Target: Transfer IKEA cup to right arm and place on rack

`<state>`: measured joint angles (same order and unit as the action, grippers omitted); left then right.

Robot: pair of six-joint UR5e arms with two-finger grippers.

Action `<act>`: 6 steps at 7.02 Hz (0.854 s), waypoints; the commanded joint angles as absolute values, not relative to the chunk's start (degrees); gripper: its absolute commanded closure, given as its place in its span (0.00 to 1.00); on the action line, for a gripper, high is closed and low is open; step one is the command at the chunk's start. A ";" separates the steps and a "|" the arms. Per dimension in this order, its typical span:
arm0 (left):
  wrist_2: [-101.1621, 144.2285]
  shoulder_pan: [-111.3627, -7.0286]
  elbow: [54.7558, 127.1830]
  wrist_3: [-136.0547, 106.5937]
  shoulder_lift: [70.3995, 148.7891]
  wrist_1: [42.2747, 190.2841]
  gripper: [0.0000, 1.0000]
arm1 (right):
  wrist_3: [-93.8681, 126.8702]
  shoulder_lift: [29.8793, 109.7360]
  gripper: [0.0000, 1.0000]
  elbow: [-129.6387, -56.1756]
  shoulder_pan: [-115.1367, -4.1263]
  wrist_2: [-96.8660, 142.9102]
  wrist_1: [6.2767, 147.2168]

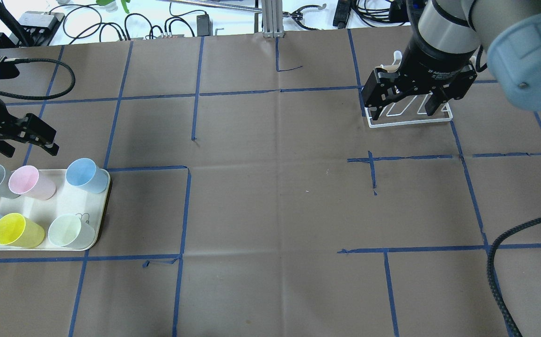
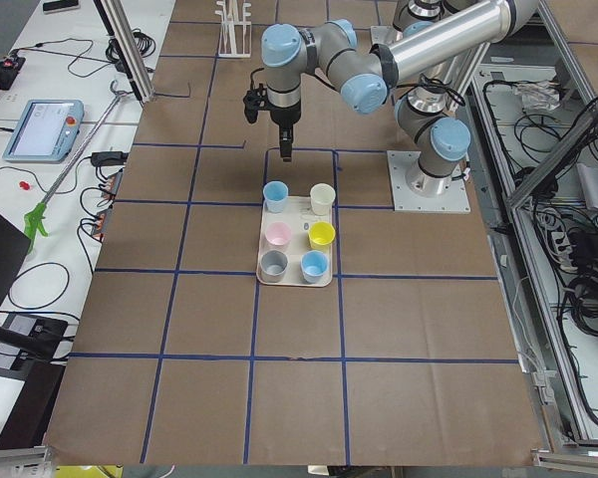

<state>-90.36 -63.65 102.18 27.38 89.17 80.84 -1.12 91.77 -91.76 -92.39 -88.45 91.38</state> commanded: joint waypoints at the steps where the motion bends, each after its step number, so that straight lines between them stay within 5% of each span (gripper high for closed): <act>1: -90.44 -65.47 106.68 26.29 91.66 72.64 0.00 | -1.14 91.84 0.00 -91.50 -92.37 -88.42 91.84; 6: -90.53 -66.00 116.71 26.28 102.20 51.00 0.00 | -1.14 91.85 0.00 -91.76 -92.37 -88.33 91.76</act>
